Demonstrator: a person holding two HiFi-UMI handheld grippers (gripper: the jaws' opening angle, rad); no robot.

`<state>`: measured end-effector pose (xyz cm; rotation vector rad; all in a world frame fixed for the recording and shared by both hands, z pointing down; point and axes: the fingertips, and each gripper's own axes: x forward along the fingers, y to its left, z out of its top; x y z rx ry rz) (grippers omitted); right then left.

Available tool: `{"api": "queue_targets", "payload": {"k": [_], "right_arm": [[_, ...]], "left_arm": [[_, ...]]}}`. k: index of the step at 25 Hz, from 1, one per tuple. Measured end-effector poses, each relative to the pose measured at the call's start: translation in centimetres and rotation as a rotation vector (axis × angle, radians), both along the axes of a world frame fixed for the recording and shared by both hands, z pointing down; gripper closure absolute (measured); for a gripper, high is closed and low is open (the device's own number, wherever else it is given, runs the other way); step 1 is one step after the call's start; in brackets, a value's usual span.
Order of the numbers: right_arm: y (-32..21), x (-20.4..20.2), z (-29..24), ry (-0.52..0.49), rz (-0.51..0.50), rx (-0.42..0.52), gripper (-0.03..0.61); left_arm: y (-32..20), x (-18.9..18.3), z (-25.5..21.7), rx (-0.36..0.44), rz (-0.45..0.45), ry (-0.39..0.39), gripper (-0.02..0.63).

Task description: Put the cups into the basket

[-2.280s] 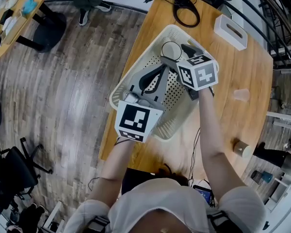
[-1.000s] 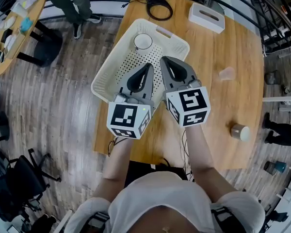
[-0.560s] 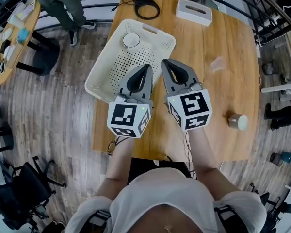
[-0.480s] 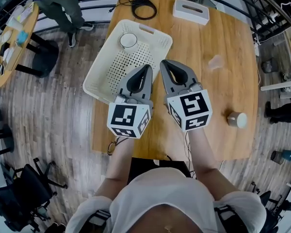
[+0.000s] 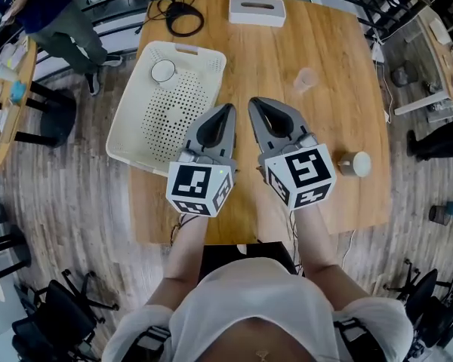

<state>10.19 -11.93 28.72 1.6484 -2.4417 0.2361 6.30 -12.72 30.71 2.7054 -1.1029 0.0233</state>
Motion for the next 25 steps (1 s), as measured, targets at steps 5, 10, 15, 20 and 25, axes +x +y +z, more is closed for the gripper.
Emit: {"api": "queue_targets", "payload": {"k": [5,10,15,20,25], "right_arm": [[2.5,3.7,-0.4,-0.008,0.081,0.008,0.568],[5.1,7.0,0.0,-0.020,0.154,0.014,0.568],[6.9,9.4,0.3,-0.018,0.206,0.013,0.568],[7.4,10.5,0.5,-0.016,0.222,0.011,0.568],[7.6,10.8,0.6,-0.013,0.228,0.015,0.568]], "left_arm": [[1.7,3.4,-0.6,0.013,0.058,-0.001,0.607],[3.5,6.1,-1.0,0.034,0.096,0.007,0.607],[5.1,8.2,-1.2,0.042,0.129,0.009,0.607],[5.6,9.4,-1.1,0.046,0.148,-0.011,0.607],[5.7,10.0,-1.1,0.039,0.155,0.003,0.607]]}}
